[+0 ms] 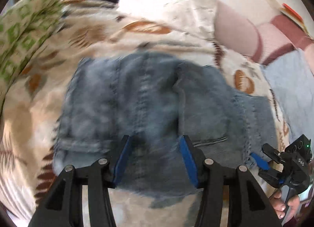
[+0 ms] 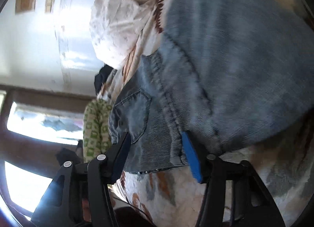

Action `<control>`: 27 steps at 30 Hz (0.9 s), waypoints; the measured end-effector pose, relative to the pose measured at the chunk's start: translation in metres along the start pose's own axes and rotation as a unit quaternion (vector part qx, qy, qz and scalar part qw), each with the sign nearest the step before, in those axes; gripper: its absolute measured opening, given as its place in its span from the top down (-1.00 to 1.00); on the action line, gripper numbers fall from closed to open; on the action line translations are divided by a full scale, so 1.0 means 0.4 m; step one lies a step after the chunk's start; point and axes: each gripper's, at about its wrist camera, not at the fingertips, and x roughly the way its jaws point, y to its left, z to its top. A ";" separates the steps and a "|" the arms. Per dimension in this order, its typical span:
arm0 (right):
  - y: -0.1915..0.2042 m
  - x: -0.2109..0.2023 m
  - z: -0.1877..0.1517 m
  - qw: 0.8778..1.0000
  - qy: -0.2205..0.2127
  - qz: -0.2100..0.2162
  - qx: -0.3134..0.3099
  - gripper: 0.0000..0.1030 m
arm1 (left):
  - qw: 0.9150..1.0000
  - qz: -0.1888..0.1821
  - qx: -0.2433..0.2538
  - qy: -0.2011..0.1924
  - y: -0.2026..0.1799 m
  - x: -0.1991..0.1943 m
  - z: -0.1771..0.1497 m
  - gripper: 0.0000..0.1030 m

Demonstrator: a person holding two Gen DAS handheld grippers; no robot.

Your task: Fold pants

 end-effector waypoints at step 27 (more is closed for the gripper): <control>0.274 0.121 -0.029 0.951 0.018 -0.197 -0.239 0.43 | 0.986 0.082 -0.123 -0.077 0.219 -0.078 -0.116 -0.31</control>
